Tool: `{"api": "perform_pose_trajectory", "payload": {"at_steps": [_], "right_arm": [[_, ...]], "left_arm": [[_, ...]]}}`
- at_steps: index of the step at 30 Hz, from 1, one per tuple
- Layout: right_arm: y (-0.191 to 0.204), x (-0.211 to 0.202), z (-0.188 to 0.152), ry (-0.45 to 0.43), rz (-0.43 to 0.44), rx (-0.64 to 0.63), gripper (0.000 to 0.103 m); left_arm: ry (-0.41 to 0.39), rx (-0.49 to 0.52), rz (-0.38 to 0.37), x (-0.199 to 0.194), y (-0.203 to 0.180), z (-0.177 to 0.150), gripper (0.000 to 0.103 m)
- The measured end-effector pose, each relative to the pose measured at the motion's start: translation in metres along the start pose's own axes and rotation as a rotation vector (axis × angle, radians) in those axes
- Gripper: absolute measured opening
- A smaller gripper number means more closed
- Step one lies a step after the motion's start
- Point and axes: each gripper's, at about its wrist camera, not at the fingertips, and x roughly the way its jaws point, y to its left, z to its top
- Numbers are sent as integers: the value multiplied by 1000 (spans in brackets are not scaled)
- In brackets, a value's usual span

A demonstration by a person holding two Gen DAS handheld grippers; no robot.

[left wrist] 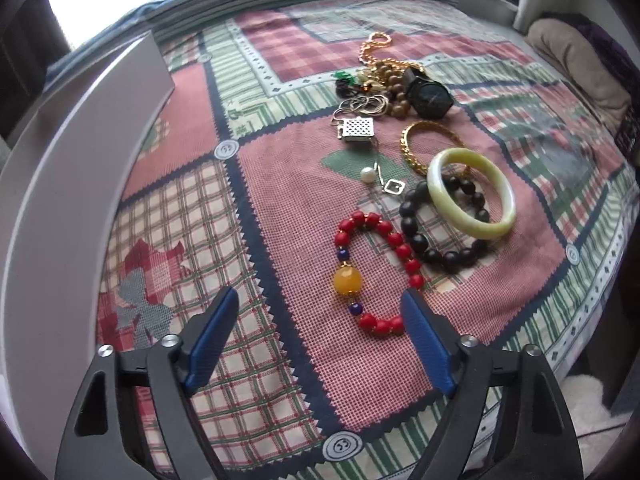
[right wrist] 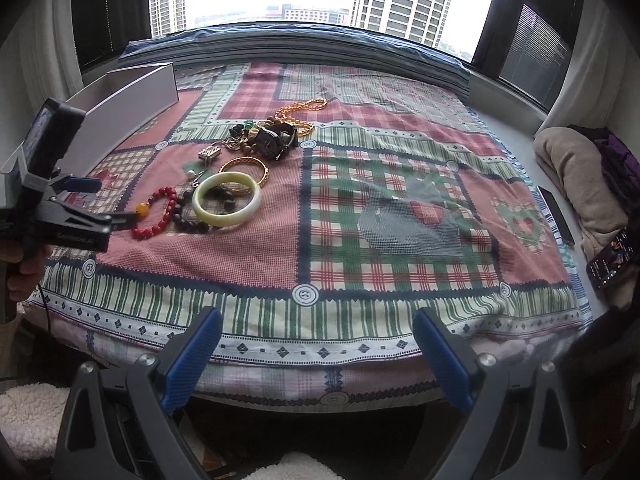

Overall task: Organize jewelry
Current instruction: 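Lower the left gripper onto the red bead bracelet and close it, then grasp the pale jade bangle with the right gripper while the left lifts the red bracelet, then carry both held bracelets over the white box with both grippers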

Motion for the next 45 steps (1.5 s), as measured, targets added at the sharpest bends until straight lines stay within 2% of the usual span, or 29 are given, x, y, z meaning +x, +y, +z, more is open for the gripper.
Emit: {"api": "perform_pose_trajectory", "payload": {"at_steps": [2, 4, 6, 8, 10, 12, 15, 17, 19, 21, 23, 26, 30, 31, 34, 36, 39, 42, 45], "right_arm": [[0, 1, -1, 3, 11, 2, 98], [-1, 4, -2, 11, 17, 6, 98], [-1, 6, 0, 14, 21, 8, 98], [-1, 5, 2, 6, 28, 5, 98], [-2, 2, 7, -11, 36, -4, 98], [-5, 0, 16, -31, 66, -17, 98], [-12, 10, 41, -56, 168, -21, 98], [-12, 31, 61, -21, 240, -7, 98], [-4, 51, 80, 13, 352, 2, 95], [18, 71, 95, 51, 457, -48, 77], [46, 94, 105, 95, 497, -116, 49], [80, 121, 112, 141, 497, -204, 39], [99, 149, 107, 261, 461, -251, 23], [101, 150, 107, 264, 451, -258, 12], [93, 138, 113, 252, 463, -216, 10], [87, 121, 121, 231, 491, -186, 10], [91, 90, 143, 179, 545, -172, 11], [120, 55, 177, 98, 613, -207, 11], [165, 26, 213, 26, 701, -255, 11]], "left_arm": [[10, -29, 3, 7, 1, 0, 75], [12, -19, 29, 14, -6, 2, 67], [17, -17, 16, 19, -11, 2, 35], [18, -30, -7, 19, -12, 5, 16], [27, -61, -28, 17, -8, 6, 15], [26, -136, -78, 12, 4, 5, 15], [-10, -223, -130, -5, 23, 1, 15], [-38, -263, -154, -20, 32, -2, 15], [-69, -287, -163, -35, 39, -5, 15], [-100, -301, -165, -48, 46, -8, 15], [-122, -317, -162, -56, 54, -8, 15], [-145, -352, -163, -68, 66, -13, 15], [-180, -389, -169, -87, 84, -23, 15], [-189, -395, -165, -93, 88, -26, 15], [-220, -415, -165, -118, 105, -32, 15], [-252, -425, -145, -139, 119, -33, 15], [-306, -432, -74, -172, 147, -35, 15], [-336, -462, 31, -191, 184, -39, 15], [-332, -518, 115, -193, 223, -48, 15]]}}
